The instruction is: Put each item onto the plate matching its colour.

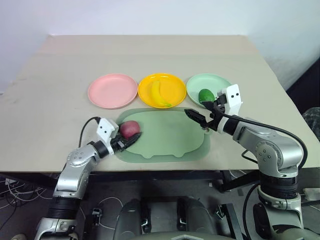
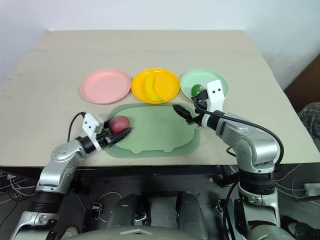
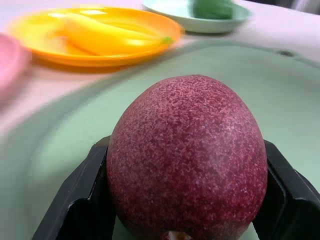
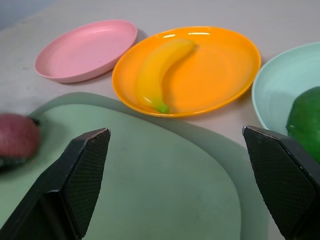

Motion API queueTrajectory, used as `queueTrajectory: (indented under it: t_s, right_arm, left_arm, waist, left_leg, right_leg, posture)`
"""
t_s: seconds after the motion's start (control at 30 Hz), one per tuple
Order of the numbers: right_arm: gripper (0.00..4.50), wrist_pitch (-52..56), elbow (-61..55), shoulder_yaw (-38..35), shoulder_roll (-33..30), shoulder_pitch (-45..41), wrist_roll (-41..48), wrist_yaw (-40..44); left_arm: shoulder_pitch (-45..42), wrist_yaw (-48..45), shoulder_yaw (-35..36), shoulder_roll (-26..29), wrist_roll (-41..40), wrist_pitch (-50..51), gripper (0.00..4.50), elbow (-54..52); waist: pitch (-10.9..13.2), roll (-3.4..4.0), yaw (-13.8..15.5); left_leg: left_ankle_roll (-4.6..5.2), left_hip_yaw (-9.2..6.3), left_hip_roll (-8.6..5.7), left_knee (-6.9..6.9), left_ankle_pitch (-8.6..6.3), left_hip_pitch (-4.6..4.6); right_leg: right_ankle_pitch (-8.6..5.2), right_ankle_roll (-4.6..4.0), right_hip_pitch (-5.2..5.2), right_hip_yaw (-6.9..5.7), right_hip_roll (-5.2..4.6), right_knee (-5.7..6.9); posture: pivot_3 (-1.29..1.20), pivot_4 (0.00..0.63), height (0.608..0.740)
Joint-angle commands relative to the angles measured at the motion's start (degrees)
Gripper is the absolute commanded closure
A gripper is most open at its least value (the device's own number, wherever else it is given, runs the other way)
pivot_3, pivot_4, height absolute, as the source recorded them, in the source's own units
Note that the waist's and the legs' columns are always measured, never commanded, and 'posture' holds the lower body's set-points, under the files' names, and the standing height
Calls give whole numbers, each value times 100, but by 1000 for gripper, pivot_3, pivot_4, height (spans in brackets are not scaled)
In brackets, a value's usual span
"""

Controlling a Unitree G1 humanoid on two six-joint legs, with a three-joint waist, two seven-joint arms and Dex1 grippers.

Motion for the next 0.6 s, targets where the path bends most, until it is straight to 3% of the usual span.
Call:
queueTrajectory:
  t_s: [0.03,0.33,0.6]
  right_arm:
    - [0,-162,-326,52,-111,156,207,273]
    - [0,-851,-513,684,-146,698,9,628]
    - [0,-1206,-323,1243,-151,836,-392,622]
  left_arm:
    - [-287,360,514,31,-177,8,1553,-95]
    - [-1229,1284,870,50,-150,929,1553,268]
    - [-2520,1519,575,200,455,1012,1553,1799]
  waist:
    - [0,0,15]
    - [-1,-3,54]
    - [0,-7,137]
  left_leg:
    - [2,-1,1,1,-1,-1]
    - [7,-2,-4,3,-4,13]
    - [7,2,-8,7,-4,13]
  right_leg:
    - [0,0,1,0,-1,-1]
    - [1,2,22,-2,-2,-7]
    - [3,6,22,-2,0,-8]
  posture:
    - [0,150,695]
    - [0,150,695]
    - [0,150,695]
